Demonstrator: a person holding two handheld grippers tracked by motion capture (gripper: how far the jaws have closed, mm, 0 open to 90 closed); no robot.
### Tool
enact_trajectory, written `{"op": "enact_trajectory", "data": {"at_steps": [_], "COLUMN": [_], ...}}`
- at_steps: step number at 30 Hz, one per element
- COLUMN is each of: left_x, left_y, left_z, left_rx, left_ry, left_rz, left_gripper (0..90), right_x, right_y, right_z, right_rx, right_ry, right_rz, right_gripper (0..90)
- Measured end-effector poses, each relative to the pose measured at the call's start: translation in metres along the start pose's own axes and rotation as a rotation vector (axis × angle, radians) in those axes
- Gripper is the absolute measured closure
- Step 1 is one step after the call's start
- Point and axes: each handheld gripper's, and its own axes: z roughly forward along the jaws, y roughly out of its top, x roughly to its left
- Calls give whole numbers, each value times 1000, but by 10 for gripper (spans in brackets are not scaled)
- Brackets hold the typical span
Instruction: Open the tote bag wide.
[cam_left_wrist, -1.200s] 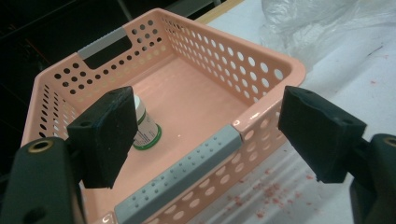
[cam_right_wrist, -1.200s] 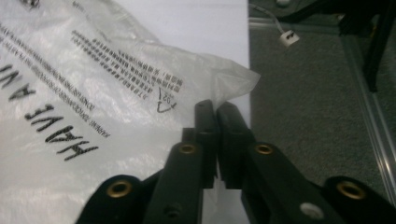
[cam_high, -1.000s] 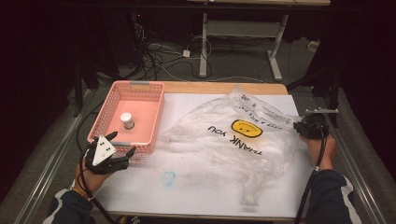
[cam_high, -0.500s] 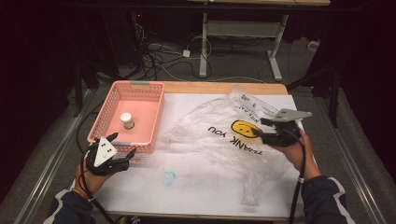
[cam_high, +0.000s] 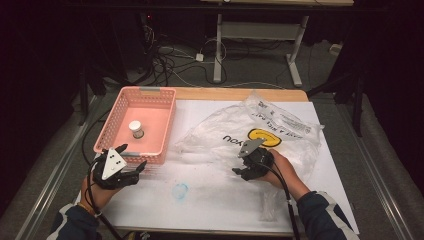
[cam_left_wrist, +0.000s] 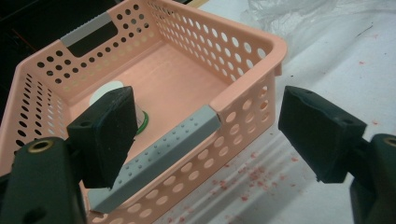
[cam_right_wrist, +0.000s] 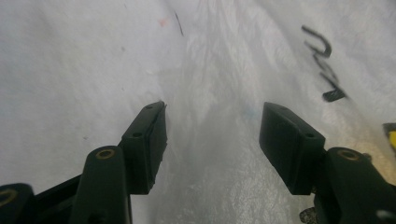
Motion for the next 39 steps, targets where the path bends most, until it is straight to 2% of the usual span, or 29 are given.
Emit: {"op": "enact_trajectory", "data": {"at_steps": [2, 5, 8, 10, 15, 16, 18, 20, 21, 22, 24, 25, 26, 27, 28, 29, 31, 32, 33, 34, 35, 36, 38, 39], "left_x": [0, -1, -1, -1, 3, 7, 10, 21, 21, 28, 33, 37, 42, 51, 51, 56, 64, 69, 77, 77, 87, 87, 94, 97], "left_y": [0, 0, 0, 0, 6, 12, 15, 21, 21, 24, 26, 29, 32, 39, 39, 43, 51, 55, 60, 60, 64, 64, 66, 67], "left_z": [0, 1, 1, 1, 0, -1, -1, -2, -2, -2, -1, 1, 4, 12, 12, 16, 28, 35, 49, 49, 65, 65, 80, 87], "left_rx": [1, 5, 6, 7, -3, -15, -19, -29, -29, -29, -25, -15, -4, 33, 33, 50, 85, 97, 141, 141, 200, 200, 264, 295], "left_ry": [-3, -4, -5, -5, 2, 11, 11, 15, 15, 16, 8, 3, -1, -28, -28, -20, -27, -16, -22, -22, -35, -35, -31, -50], "left_rz": [-1, 3, 5, 6, 36, 45, 38, 12, 12, -6, -16, -20, -23, -26, -26, -21, -26, -11, -32, -32, -57, -57, -58, -68], "left_gripper": [191, 191, 191, 191, 191, 191, 191, 191, 191, 191, 190, 188, 188, 186, 186, 186, 186, 186, 186, 187, 187, 188, 192, 192], "right_x": [0, -2, -4, -6, -8, -10, -12, -12, -12, -13, -14, -15, -15, -18, -18, -21, -23, -23, -24, -24, -24, -24, -24, -24], "right_y": [-2, -3, -4, -5, -2, 0, 4, 8, 10, 12, 17, 19, 19, 25, 25, 30, 34, 35, 36, 37, 37, 37, 37, 37], "right_z": [6, 11, 14, 13, 2, -7, -15, -22, -26, -29, -36, -39, -39, -45, -45, -50, -52, -53, -55, -56, -56, -56, -59, -59], "right_rx": [19, 62, 64, 67, 14, -38, -78, -123, -152, -177, -221, -243, -243, -284, -284, -319, -340, -347, -353, -358, -365, -365, -377, -377], "right_ry": [10, -15, -24, -41, -84, -118, -152, -206, -230, -242, -269, -280, -280, -288, -288, -293, -300, -300, -307, -310, -310, -310, -321, -321], "right_rz": [17, 22, 41, 38, 55, 75, 87, 105, 115, 120, 128, 133, 133, 146, 146, 162, 173, 175, 174, 175, 176, 176, 182, 182], "right_gripper": [488, 579, 751, 824, 878, 900, 900, 900, 900, 900, 900, 900, 900, 900, 900, 900, 900, 900, 900, 900, 900, 900, 900, 900]}}
